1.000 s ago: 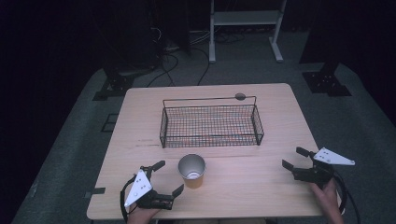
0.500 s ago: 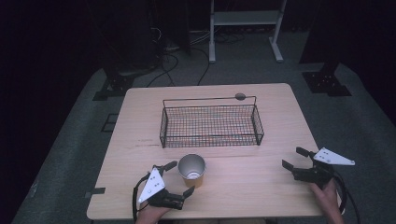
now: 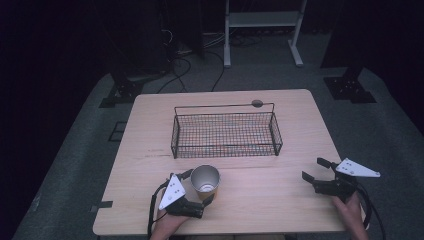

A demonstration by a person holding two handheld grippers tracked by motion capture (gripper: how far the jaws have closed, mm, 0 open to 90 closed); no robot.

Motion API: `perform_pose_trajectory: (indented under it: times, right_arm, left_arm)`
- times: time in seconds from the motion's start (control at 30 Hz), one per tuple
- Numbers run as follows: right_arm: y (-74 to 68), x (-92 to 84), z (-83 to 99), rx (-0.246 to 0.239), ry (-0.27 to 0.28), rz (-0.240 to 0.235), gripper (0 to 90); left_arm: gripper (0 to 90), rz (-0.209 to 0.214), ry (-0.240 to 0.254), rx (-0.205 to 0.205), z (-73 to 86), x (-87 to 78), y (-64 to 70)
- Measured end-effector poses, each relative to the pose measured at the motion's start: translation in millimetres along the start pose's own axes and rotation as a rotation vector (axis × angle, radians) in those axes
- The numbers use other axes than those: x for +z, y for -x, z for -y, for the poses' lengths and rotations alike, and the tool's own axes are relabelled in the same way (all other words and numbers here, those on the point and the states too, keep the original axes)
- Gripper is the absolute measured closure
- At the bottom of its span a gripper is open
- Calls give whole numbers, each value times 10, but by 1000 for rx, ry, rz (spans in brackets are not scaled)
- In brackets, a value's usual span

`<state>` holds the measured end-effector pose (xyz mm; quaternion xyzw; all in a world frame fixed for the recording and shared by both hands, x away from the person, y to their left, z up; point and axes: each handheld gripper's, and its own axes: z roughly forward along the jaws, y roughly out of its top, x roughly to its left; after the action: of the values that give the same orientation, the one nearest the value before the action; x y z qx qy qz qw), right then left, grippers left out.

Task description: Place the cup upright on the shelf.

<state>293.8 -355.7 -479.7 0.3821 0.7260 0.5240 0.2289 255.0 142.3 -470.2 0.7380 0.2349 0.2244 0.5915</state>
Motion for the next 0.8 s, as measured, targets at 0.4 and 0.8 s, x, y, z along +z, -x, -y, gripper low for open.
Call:
perform_pose_trajectory:
  times: [0.4, 0.8]
  right_arm:
    - [-2, -1, 1, -1, 0, -2, 133]
    - [-7, 0, 0, -8, 1, -4, 133]
  left_arm:
    - [62, 21, -13, -55, -13, 136, -57]
    - [131, 14, -35, -33, -103, 183, -59]
